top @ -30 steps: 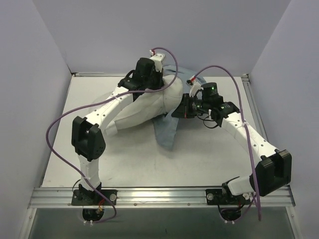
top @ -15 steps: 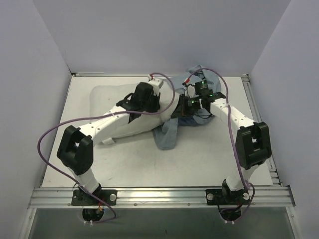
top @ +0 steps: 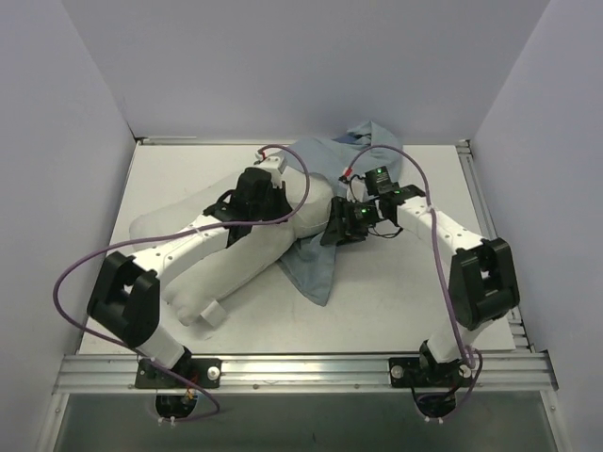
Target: Put the pillow into the pillowcase
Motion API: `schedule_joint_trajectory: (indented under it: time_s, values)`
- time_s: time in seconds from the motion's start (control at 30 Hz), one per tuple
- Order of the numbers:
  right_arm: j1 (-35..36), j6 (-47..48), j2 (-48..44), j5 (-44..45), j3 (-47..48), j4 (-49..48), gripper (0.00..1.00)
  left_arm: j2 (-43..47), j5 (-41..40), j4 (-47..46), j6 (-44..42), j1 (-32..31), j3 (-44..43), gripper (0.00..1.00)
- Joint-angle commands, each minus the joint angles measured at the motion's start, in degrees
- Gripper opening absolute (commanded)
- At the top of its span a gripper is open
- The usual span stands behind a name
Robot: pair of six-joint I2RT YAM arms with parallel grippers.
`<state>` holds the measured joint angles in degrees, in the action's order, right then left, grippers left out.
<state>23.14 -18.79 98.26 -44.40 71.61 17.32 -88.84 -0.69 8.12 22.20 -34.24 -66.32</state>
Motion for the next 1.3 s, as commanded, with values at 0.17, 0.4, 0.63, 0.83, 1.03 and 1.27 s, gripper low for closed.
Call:
schedule_joint_trajectory:
  time_s: [0.17,0.4,0.63,0.83,1.03,1.27]
  values:
    - [-6.86,15.43,-17.13,0.95,7.8,17.83,0.54,-5.56,8.68,-10.23,1.8,-0.13,-3.81,0.0]
    - [-1.0,22.38,-6.78,31.91,21.09,15.99,0.49,-2.75,11.15,-10.05,-0.66,-0.39,-0.83,0.07]
    - [-0.11,22.39,4.3,35.0,26.03,14.32,0.58,-1.43,11.5,-10.14,0.21,-0.13,0.93,0.08]
    - [-0.02,22.39,7.48,37.19,29.02,12.03,0.42,-1.43,11.59,-10.67,1.01,-0.04,1.73,0.08]
    - [0.95,23.0,4.4,37.37,26.74,10.54,0.35,-1.95,11.32,-11.63,1.62,0.14,2.25,0.08]
    - [0.95,20.9,2.38,22.25,25.86,10.89,0.0,-3.01,13.69,-14.35,6.27,2.15,2.51,0.0]
